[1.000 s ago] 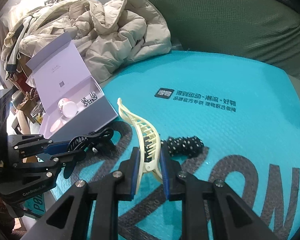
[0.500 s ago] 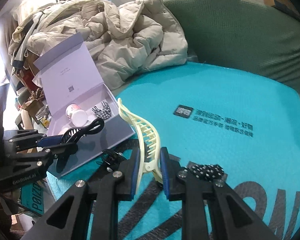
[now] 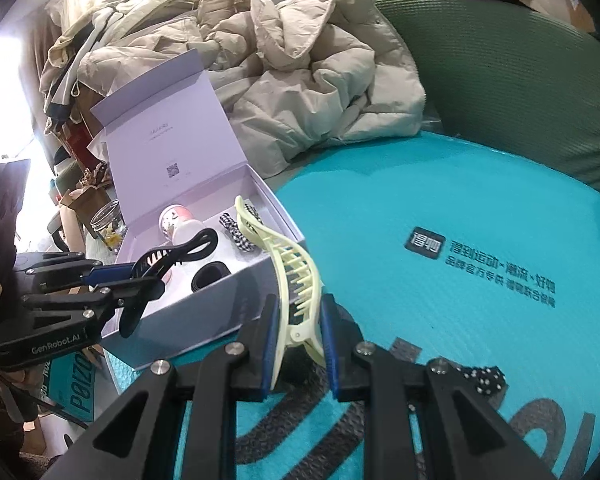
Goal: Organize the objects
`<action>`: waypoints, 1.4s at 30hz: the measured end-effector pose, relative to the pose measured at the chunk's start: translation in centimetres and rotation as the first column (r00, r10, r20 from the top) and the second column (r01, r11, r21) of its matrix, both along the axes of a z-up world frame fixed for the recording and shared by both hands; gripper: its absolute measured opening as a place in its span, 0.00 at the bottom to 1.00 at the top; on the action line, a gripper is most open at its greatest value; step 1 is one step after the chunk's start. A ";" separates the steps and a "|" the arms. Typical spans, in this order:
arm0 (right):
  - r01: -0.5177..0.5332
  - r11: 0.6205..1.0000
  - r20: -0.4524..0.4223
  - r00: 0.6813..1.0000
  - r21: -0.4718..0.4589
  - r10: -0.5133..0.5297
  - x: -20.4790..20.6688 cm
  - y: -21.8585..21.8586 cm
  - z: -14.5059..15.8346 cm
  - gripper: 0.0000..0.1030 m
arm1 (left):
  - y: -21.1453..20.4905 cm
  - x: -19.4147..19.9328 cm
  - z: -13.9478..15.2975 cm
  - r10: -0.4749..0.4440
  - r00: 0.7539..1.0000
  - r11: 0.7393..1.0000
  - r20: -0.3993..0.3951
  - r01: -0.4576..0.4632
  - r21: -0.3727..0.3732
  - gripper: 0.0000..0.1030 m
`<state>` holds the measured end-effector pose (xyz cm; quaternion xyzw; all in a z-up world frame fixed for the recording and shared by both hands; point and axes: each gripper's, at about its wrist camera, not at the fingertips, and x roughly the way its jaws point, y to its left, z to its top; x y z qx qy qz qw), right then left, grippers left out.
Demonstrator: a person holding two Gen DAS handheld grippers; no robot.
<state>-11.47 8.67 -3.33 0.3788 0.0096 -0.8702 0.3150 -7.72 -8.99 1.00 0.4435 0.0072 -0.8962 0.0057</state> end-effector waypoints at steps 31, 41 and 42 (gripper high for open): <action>-0.067 0.997 -0.078 0.995 0.031 0.069 -1.1 -8.7 1.1 0.19 | -7.0 -2.1 -1.3 0.106 0.994 0.994 0.022 -0.105 -0.014 0.18; -0.085 0.995 -0.076 0.993 0.055 0.090 -0.4 -11.4 0.2 0.19 | -7.8 -1.6 -2.2 0.142 0.989 0.990 0.032 -0.141 -0.030 0.18; -0.083 0.995 -0.073 0.993 0.058 0.087 -0.5 -11.5 0.1 0.19 | -7.9 -1.5 -2.3 0.148 0.989 0.989 0.030 -0.147 -0.033 0.18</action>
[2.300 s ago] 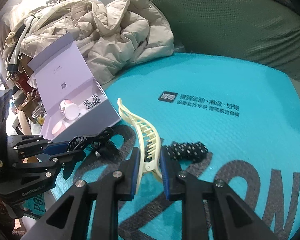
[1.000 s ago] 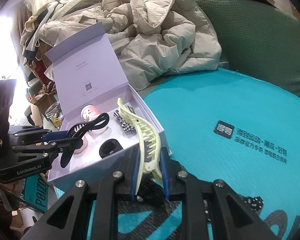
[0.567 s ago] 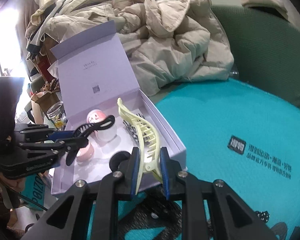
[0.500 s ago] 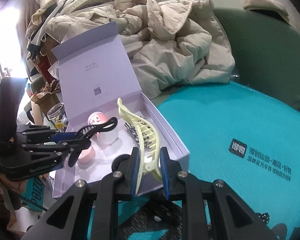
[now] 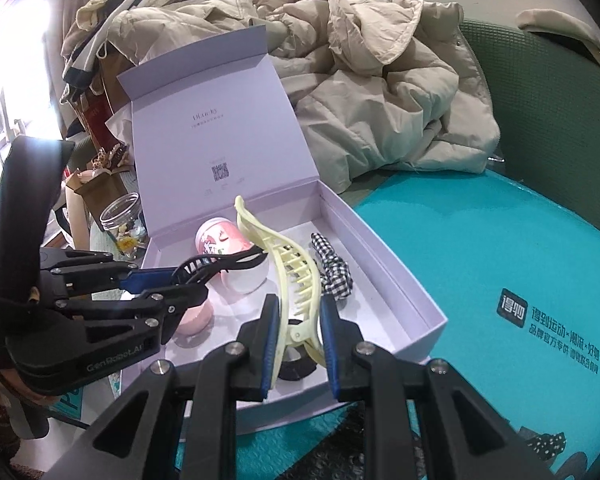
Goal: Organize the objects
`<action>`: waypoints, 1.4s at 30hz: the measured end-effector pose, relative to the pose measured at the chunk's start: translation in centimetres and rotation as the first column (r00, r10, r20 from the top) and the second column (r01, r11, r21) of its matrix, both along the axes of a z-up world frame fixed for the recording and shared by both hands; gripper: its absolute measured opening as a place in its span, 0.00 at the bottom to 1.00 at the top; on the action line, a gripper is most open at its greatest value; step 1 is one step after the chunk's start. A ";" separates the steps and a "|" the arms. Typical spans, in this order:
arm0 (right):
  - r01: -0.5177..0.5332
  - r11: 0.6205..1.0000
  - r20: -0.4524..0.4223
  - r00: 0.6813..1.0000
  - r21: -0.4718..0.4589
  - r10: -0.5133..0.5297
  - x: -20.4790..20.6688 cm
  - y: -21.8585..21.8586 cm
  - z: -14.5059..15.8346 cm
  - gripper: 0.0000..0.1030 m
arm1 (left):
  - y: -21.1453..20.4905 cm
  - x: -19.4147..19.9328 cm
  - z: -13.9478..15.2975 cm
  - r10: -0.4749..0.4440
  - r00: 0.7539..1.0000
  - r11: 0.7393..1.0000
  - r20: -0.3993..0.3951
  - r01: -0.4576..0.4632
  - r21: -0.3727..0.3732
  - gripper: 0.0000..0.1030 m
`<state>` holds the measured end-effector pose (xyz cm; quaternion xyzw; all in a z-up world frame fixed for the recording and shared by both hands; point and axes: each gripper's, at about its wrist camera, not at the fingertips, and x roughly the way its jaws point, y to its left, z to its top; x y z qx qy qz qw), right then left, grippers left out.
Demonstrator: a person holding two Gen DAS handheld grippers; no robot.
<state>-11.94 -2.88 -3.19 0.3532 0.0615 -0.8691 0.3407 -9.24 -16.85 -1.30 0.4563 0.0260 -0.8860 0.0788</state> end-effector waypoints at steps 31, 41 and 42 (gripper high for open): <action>-0.022 0.999 0.035 0.999 0.044 0.020 0.2 -1.5 -2.1 0.19 | -1.1 0.6 -2.6 0.053 0.997 0.998 0.056 -0.054 0.012 0.18; -0.017 0.999 0.043 0.999 0.046 0.015 0.0 -1.4 -2.3 0.19 | -0.9 0.4 -2.9 0.048 0.997 0.999 0.064 -0.049 0.012 0.20; -0.020 0.999 0.041 0.999 0.048 0.018 0.0 -1.4 -2.3 0.19 | -0.9 0.4 -2.9 0.047 0.997 0.999 0.065 -0.047 0.010 0.21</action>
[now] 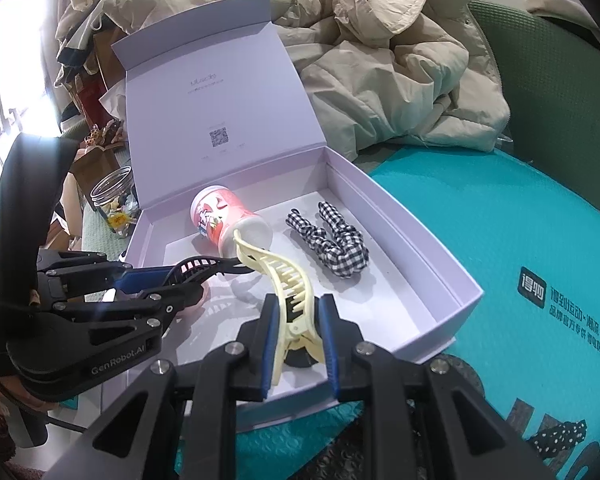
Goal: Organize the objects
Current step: 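Lower both claw clips into the lavender box and open both grippers, then withdraw the left gripper toward the black bow clip while the right gripper moves to the polka-dot scrunchie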
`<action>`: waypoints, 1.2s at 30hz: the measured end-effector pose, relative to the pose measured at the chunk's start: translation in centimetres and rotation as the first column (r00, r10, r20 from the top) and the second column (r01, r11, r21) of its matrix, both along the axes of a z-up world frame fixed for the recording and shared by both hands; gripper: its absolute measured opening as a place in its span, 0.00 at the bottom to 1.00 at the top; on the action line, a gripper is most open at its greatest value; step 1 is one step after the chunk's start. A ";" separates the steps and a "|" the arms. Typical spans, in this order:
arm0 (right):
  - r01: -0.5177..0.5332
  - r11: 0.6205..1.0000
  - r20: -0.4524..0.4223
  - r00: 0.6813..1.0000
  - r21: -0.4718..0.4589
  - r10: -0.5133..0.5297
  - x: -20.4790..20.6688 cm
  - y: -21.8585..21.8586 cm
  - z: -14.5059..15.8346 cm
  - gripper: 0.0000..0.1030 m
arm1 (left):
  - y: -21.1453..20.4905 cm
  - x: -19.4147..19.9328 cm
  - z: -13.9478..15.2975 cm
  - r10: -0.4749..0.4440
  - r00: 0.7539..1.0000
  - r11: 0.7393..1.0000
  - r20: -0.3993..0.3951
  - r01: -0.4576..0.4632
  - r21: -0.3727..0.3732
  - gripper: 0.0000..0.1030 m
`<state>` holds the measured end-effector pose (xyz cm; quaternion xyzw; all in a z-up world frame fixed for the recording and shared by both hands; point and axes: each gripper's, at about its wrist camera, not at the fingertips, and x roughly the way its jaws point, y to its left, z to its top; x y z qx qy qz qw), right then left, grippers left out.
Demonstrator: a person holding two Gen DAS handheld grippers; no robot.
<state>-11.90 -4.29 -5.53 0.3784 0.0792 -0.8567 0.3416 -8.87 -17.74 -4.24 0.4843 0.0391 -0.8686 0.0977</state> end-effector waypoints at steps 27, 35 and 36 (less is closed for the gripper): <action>0.005 0.999 -0.048 0.999 -0.038 -0.007 0.6 0.4 0.9 0.51 | 0.5 -0.2 2.1 0.010 1.000 0.999 -0.022 -0.011 -0.049 0.51; 0.026 0.998 -0.088 0.996 -0.058 -0.031 1.1 0.9 1.8 0.62 | 0.9 0.3 3.1 0.010 0.999 0.999 -0.041 -0.012 -0.053 0.57; 0.030 0.998 -0.089 0.995 -0.061 -0.035 1.2 1.1 1.9 0.62 | 1.0 0.4 3.2 0.012 0.999 0.999 -0.047 -0.014 -0.052 0.57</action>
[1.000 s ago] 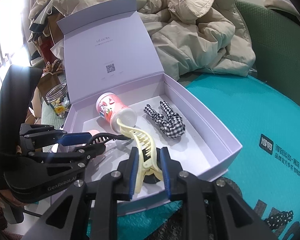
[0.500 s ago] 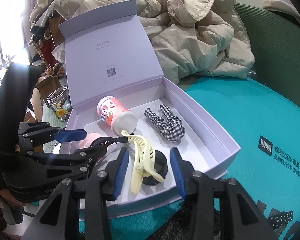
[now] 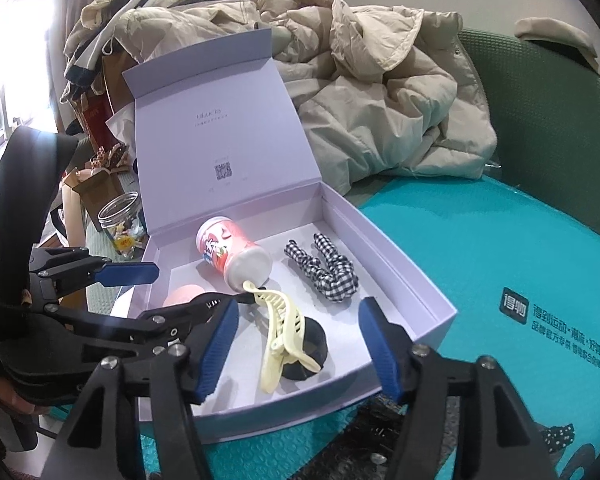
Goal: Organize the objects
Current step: 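Withdraw the left gripper toward the black bow clip while the right gripper moves to the polka-dot scrunchie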
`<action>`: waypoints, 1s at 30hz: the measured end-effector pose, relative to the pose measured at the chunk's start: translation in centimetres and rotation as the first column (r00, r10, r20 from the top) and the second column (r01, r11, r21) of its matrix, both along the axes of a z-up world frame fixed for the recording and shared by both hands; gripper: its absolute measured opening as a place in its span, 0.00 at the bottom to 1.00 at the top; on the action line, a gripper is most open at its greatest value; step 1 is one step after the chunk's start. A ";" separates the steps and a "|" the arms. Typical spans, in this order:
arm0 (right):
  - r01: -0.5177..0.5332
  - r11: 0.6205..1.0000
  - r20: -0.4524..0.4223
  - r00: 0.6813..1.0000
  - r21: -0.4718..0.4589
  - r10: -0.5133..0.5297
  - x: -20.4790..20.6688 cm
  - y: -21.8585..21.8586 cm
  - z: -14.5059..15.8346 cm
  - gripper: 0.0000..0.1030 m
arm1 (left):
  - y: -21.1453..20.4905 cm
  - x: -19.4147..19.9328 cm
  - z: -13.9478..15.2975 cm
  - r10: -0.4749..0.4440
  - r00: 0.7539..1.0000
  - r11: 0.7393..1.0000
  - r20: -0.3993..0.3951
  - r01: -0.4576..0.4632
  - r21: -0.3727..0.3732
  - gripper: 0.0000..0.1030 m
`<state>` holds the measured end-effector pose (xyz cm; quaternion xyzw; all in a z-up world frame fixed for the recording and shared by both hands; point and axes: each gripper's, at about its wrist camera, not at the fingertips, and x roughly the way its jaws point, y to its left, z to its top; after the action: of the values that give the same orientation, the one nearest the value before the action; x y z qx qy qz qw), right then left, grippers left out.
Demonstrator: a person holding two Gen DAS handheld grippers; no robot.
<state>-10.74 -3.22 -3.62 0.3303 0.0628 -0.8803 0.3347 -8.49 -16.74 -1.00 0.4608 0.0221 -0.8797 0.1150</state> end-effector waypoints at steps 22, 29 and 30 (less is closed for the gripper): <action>0.127 0.992 -0.055 0.990 -0.014 -0.128 1.6 5.1 2.0 0.70 | 3.8 0.9 1.8 -0.066 0.996 0.998 -0.054 0.066 -0.010 0.69; 0.177 0.984 -0.058 0.983 -0.005 -0.177 1.8 6.9 2.4 0.70 | 5.6 0.9 1.6 -0.108 0.993 0.994 -0.053 0.108 -0.005 0.69; 0.182 0.983 -0.060 0.981 -0.003 -0.182 1.9 7.1 2.4 0.70 | 5.8 0.9 1.6 -0.113 0.992 0.994 -0.051 0.113 -0.006 0.69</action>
<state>-8.85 3.84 -1.20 0.3082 0.0434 -0.9168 0.2502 -7.61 -10.97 0.56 0.4383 -0.0024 -0.8965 0.0653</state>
